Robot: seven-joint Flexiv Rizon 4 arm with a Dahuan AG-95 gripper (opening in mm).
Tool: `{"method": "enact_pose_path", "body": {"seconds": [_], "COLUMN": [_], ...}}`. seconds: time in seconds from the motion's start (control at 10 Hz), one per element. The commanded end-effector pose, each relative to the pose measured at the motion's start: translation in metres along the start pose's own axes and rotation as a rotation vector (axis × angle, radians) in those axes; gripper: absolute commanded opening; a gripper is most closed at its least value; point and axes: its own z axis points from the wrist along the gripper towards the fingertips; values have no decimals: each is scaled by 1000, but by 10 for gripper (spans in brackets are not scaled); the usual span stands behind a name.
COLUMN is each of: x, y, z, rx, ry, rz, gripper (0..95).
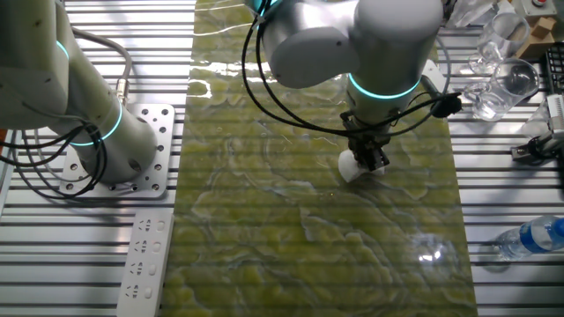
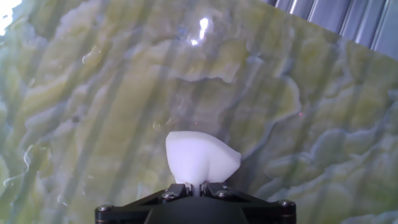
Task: Clean the tabletop with a sponge
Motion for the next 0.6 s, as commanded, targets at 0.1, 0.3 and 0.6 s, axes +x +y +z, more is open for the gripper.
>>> {"method": "enact_pose_path", "body": {"seconds": [0.1,0.3,0.6], "x": [0,1,1], "y": [-1,-1,-2], "z": [-1,-2,-2], "rx": [-1,-1,-7], "ry": [2,3,1], "rz": [-9,-24,-43], "gripper": [0,0,190]}}
